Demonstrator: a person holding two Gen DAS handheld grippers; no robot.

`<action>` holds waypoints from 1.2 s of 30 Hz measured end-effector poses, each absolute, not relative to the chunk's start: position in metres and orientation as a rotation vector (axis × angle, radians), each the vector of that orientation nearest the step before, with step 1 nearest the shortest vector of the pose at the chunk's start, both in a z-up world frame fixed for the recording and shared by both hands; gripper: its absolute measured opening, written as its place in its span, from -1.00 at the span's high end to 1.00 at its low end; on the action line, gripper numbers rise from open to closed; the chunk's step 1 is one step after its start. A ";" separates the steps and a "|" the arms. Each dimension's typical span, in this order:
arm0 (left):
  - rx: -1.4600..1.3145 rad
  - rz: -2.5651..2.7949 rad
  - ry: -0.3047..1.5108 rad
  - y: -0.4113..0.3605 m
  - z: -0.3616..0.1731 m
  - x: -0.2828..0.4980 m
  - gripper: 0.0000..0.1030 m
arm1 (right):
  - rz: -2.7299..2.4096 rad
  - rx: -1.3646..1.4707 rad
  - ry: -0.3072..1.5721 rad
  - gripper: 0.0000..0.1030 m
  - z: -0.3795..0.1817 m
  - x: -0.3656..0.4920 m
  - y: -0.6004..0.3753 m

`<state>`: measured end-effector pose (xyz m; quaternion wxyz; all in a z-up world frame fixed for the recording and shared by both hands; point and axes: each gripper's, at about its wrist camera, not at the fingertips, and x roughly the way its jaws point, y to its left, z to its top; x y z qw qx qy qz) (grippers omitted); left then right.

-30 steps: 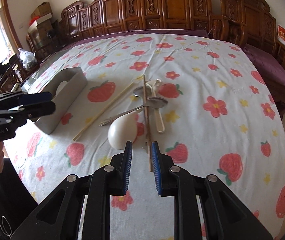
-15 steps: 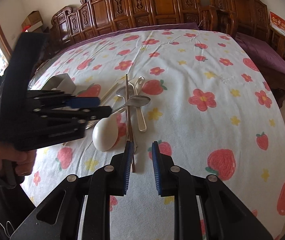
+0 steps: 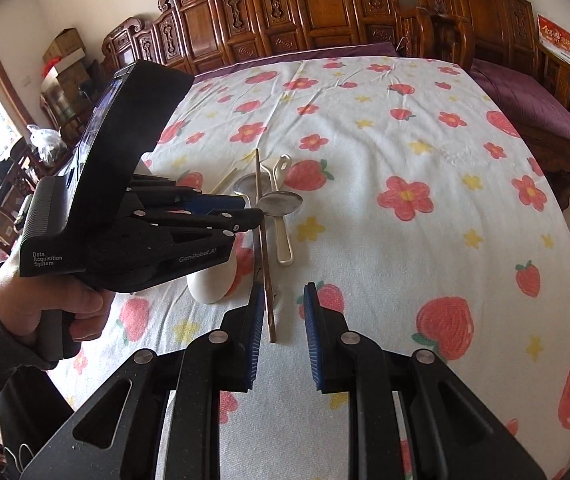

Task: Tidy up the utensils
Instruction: 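Grasp the silver metal spoon with the left gripper while the right reaches toward the pile, then grasp the cream plastic fork with the right gripper and lift it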

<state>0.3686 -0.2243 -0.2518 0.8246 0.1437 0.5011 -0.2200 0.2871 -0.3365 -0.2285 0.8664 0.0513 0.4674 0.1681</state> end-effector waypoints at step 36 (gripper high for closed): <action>0.204 -0.415 0.921 -0.174 -0.197 0.332 0.95 | 0.359 0.078 0.991 0.56 -0.236 0.286 -0.327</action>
